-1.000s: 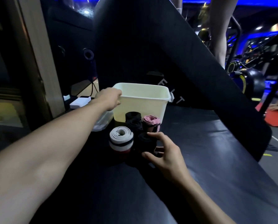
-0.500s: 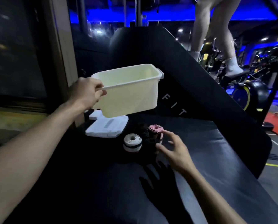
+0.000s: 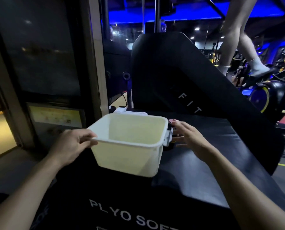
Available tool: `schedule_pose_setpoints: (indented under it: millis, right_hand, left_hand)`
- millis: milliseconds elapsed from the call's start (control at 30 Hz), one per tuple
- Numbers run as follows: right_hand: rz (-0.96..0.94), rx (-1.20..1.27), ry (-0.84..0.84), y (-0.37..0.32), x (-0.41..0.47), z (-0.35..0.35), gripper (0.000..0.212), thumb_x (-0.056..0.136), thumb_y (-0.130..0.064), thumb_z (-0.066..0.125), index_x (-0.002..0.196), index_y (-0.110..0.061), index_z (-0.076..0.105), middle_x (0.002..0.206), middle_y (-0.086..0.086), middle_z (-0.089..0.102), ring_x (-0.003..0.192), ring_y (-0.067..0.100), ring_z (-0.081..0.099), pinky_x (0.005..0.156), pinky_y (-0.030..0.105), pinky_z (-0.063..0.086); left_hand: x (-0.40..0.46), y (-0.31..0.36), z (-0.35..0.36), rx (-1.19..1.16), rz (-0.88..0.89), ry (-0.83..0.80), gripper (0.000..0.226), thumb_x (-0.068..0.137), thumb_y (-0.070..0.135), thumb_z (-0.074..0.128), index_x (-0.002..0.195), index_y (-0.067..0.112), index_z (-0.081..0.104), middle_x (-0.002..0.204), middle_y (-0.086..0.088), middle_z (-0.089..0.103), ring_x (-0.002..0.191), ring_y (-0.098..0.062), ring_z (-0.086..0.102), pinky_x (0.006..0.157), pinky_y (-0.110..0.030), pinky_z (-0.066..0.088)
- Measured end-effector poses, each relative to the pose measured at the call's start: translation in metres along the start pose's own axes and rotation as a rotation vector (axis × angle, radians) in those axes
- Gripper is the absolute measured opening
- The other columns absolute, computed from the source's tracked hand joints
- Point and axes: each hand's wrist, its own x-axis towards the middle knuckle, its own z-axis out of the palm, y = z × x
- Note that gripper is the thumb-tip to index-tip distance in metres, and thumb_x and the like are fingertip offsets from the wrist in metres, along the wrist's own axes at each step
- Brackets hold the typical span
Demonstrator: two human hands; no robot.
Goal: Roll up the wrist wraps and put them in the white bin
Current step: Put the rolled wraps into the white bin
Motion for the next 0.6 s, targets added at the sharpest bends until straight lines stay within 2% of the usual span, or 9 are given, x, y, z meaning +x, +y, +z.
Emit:
schedule_pose_setpoints:
  millis: [100, 167, 267, 367, 433, 467, 533, 600]
  right_hand:
    - [-0.011, -0.204, -0.049, -0.003, 0.007, 0.02, 0.019, 0.099, -0.037, 0.062, 0.109, -0.022, 0.07, 0.099, 0.002, 0.072, 0.085, 0.016, 0.071, 0.078, 0.039, 0.053]
    - [-0.002, -0.274, -0.047, -0.003, 0.018, 0.026, 0.016, 0.1, -0.029, 0.061, 0.109, -0.022, 0.072, 0.096, 0.004, 0.073, 0.084, 0.016, 0.071, 0.072, 0.037, 0.049]
    - [-0.019, -0.368, -0.027, -0.001, 0.049, 0.027, 0.017, 0.1, -0.026, 0.059, 0.103, -0.02, 0.075, 0.096, 0.004, 0.076, 0.085, 0.021, 0.072, 0.074, 0.043, 0.057]
    - [-0.106, -0.691, 0.004, -0.001, 0.088, 0.028, 0.017, 0.095, -0.019, 0.064, 0.106, -0.021, 0.075, 0.099, -0.001, 0.075, 0.094, 0.021, 0.07, 0.076, 0.03, 0.054]
    - [-0.131, -0.873, -0.011, -0.001, 0.11, 0.032, 0.021, 0.09, -0.024, 0.069, 0.109, -0.028, 0.073, 0.1, -0.009, 0.074, 0.099, 0.017, 0.067, 0.087, 0.033, 0.053]
    - [-0.135, -0.972, -0.045, 0.001, 0.12, 0.033, 0.022, 0.086, -0.034, 0.069, 0.108, -0.035, 0.072, 0.099, -0.013, 0.072, 0.101, 0.018, 0.066, 0.091, 0.038, 0.053]
    - [-0.151, -1.141, -0.124, 0.007, 0.138, 0.037, 0.032, 0.073, -0.057, 0.061, 0.102, -0.047, 0.067, 0.101, -0.017, 0.067, 0.102, 0.019, 0.063, 0.089, 0.045, 0.053]
    - [-0.162, -1.268, -0.18, 0.013, 0.151, 0.043, 0.028, 0.074, -0.053, 0.062, 0.102, -0.047, 0.066, 0.106, -0.014, 0.065, 0.103, 0.02, 0.062, 0.083, 0.043, 0.054]
  left_hand:
    - [-0.007, -0.02, 0.01, 0.002, -0.026, -0.012, 0.027, 0.079, 0.017, 0.088, 0.082, 0.039, 0.073, 0.083, 0.019, 0.074, 0.082, -0.004, 0.071, 0.076, -0.037, 0.057]
    - [-0.008, -0.03, 0.012, -0.004, -0.045, 0.011, 0.026, 0.08, 0.016, 0.088, 0.085, 0.037, 0.074, 0.086, 0.018, 0.075, 0.083, -0.004, 0.07, 0.076, -0.037, 0.057]
    - [-0.008, -0.042, 0.013, 0.036, -0.067, 0.072, 0.027, 0.081, 0.014, 0.086, 0.089, 0.037, 0.074, 0.088, 0.021, 0.072, 0.082, -0.009, 0.068, 0.072, -0.037, 0.055]
    - [-0.006, -0.055, 0.017, 0.041, -0.076, 0.145, 0.03, 0.083, 0.006, 0.082, 0.091, 0.034, 0.074, 0.09, 0.018, 0.068, 0.084, -0.014, 0.065, 0.07, -0.036, 0.052]
    - [-0.002, -0.061, 0.021, 0.003, -0.061, 0.19, 0.027, 0.088, 0.004, 0.076, 0.096, 0.029, 0.074, 0.096, 0.015, 0.065, 0.089, -0.018, 0.064, 0.074, -0.036, 0.049]
    - [-0.001, -0.062, 0.025, -0.016, -0.049, 0.211, 0.025, 0.089, 0.001, 0.074, 0.097, 0.025, 0.074, 0.098, 0.012, 0.064, 0.092, -0.02, 0.063, 0.077, -0.036, 0.048]
    - [0.002, -0.066, 0.034, -0.027, -0.049, 0.248, 0.029, 0.09, -0.007, 0.067, 0.097, 0.02, 0.075, 0.101, 0.006, 0.063, 0.095, -0.024, 0.06, 0.082, -0.037, 0.046]
    - [0.006, -0.069, 0.04, 0.011, -0.056, 0.272, 0.039, 0.087, -0.016, 0.06, 0.096, 0.019, 0.074, 0.107, 0.003, 0.064, 0.097, -0.029, 0.056, 0.084, -0.036, 0.042]
